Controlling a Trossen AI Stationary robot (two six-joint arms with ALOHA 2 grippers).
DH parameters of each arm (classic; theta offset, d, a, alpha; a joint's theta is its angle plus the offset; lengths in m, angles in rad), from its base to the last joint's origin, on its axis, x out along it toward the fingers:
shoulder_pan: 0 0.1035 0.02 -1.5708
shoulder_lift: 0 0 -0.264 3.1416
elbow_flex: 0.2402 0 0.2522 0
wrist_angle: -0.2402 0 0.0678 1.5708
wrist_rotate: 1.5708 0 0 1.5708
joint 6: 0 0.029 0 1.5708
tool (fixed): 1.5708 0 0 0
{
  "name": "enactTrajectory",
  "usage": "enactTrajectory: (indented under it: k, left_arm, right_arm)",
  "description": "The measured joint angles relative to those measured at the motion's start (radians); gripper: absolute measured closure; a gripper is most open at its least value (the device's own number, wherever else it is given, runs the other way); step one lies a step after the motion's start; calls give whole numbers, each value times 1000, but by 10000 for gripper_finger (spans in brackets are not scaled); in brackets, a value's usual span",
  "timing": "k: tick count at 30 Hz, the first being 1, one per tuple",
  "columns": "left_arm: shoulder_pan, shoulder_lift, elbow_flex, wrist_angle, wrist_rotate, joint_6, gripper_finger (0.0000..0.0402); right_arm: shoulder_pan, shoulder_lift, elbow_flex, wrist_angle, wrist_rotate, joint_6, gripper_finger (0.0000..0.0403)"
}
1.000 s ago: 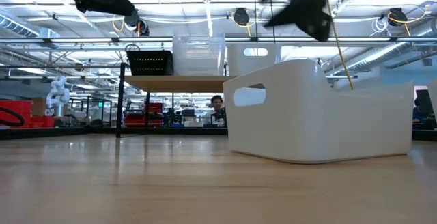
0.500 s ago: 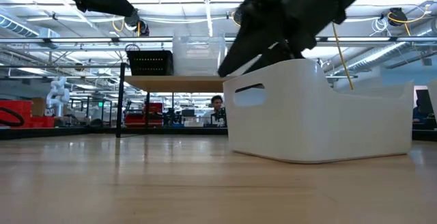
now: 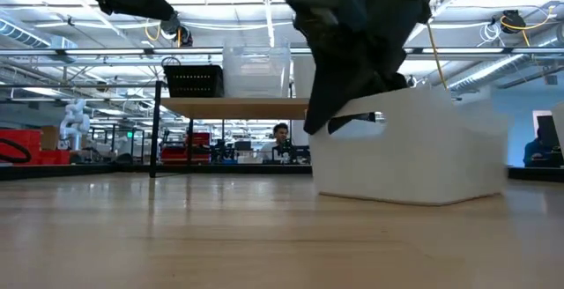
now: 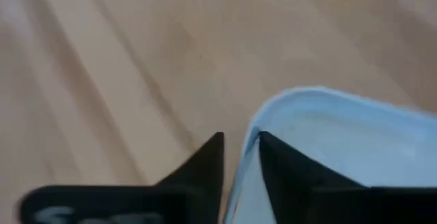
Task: Stack baskets on shelf by color
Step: Stack the left white bin on top of the other white bin on the shelf
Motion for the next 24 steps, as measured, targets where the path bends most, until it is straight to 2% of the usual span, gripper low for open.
enactTrajectory:
  k: [3,4,7,12,16,20,24]
  left_arm:
    - [0,0,0,-9,0,1,245]
    - [0,0,0,-9,0,0,245]
    - [0,0,0,-14,0,0,245]
    - [0,0,0,-13,0,8,245]
    - [8,0,0,-13,0,8,245]
    - [26,0,0,-10,0,8,245]
    - [46,0,0,-10,0,8,245]
  right_arm:
    - [-3,-17,0,-27,-72,-79,383]
    - [-3,-25,0,-28,-91,-114,391]
    - [-3,-76,-1,-44,-169,-179,394]
    - [-1,-234,56,-130,-259,-221,400]
    - [12,-350,164,-152,-261,-354,401]
    - [10,-418,297,-177,-248,-556,402]
    - [-16,-459,449,-290,-111,-791,402]
